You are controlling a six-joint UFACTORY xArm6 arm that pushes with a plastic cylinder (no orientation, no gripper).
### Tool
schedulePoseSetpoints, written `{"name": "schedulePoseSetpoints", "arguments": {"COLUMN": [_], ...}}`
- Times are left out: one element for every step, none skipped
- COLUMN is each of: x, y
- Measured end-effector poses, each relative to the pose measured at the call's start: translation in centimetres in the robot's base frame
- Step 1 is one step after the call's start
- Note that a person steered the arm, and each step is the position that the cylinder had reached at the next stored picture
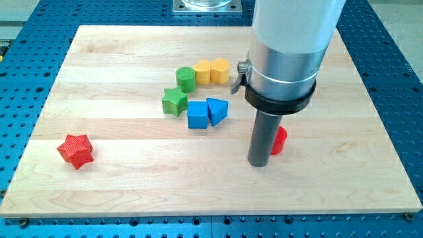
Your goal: Keep red circle on top right to triangle
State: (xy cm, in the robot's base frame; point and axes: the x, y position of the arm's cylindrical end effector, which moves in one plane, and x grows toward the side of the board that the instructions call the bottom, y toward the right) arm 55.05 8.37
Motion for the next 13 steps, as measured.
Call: {"name": "schedulePoseSetpoints", "arguments": {"x": [-1.4,-5.6,-5.0,-0.9,-2.8,-7.0,-10.5,-12.3,-7.8,-5.3,-7.6,-10.6,-12.3], "y": [4.8,4.2,4.1,4.1,0.7,0.5,0.5,0.4,2.2,1.4,0.5,0.4,0.4]}}
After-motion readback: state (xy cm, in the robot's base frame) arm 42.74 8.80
